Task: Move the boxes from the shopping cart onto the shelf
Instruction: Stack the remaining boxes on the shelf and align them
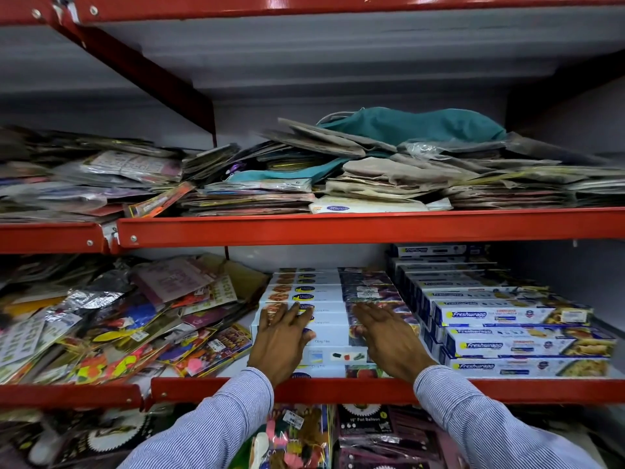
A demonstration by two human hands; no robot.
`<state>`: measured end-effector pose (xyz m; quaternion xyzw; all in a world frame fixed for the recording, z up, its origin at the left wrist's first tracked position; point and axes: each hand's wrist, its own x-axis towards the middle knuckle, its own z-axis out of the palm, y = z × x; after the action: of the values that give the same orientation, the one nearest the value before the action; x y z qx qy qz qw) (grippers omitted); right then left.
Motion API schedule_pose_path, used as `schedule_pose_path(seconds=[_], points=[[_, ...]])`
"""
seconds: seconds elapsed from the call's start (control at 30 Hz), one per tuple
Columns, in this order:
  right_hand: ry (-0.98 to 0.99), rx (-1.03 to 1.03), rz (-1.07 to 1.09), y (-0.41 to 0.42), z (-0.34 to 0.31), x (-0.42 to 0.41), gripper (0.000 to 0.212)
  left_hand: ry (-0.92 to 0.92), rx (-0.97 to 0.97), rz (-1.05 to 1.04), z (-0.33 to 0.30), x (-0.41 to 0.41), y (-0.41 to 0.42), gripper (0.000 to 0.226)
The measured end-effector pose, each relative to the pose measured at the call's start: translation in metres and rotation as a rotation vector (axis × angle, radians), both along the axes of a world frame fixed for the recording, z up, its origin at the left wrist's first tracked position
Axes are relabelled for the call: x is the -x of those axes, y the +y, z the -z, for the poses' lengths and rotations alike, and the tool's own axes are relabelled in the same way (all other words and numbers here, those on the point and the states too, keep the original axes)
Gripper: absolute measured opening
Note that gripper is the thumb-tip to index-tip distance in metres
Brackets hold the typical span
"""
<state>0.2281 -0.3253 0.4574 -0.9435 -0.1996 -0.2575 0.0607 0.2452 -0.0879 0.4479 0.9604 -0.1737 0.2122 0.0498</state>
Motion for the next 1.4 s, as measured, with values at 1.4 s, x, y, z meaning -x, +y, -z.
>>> schedule_pose_path(seconds=[1.4], points=[[-0.181, -0.110, 0.235, 0.022, 0.070, 0.013, 0.081, -0.219, -0.031, 0.034, 0.046, 0.027, 0.009, 0.098]])
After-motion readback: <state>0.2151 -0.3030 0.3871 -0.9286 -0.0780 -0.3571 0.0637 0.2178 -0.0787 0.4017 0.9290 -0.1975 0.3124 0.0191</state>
